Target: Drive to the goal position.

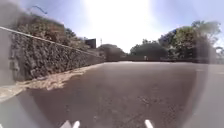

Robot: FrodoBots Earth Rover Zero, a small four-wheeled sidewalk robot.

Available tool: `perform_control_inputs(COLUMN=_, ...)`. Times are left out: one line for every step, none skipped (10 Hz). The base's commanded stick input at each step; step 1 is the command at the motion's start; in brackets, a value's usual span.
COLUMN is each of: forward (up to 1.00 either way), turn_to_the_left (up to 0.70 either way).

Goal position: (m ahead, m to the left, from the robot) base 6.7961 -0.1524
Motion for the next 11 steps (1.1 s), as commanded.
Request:
perform_control_inputs(forward=0.70, turn_to_the_left=0.00)
perform_control_inputs(forward=0.70, turn_to_the_left=0.00)
perform_control_inputs(forward=0.70, turn_to_the_left=0.00)
perform_control_inputs(forward=0.70, turn_to_the_left=0.00)
perform_control_inputs(forward=0.70, turn_to_the_left=0.00)
perform_control_inputs(forward=0.70, turn_to_the_left=0.00)
perform_control_inputs(forward=0.70, turn_to_the_left=0.00)
perform_control_inputs(forward=0.70, turn_to_the_left=0.00)
perform_control_inputs(forward=0.70, turn_to_the_left=0.00)
perform_control_inputs(forward=0.70, turn_to_the_left=0.00)
perform_control_inputs(forward=0.70, turn_to_the_left=0.00)
